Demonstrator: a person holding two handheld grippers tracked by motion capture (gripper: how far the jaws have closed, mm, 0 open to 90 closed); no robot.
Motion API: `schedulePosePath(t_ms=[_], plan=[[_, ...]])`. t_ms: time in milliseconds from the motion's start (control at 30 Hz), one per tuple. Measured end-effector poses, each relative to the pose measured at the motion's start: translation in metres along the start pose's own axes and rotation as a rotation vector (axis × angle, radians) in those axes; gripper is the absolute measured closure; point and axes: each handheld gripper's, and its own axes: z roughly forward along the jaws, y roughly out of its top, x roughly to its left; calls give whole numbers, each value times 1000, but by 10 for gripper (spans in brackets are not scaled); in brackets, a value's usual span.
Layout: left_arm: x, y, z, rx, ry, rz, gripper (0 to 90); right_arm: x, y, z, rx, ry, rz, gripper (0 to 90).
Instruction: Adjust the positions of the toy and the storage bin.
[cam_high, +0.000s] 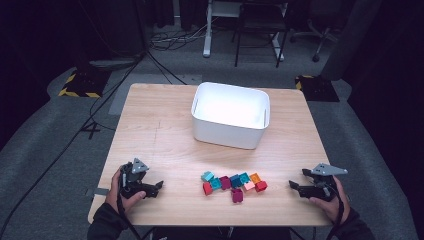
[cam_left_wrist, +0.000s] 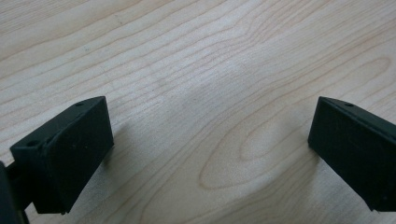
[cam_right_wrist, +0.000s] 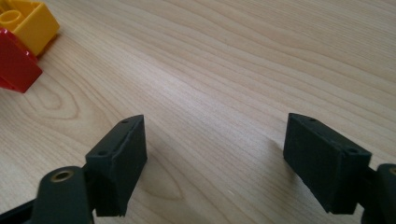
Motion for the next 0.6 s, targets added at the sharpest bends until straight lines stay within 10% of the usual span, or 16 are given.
schedulePosePath(t_ms=[600], plan=[[2,-1,-1,2,-4,2,3,2,4,5,7,14,-8,173]])
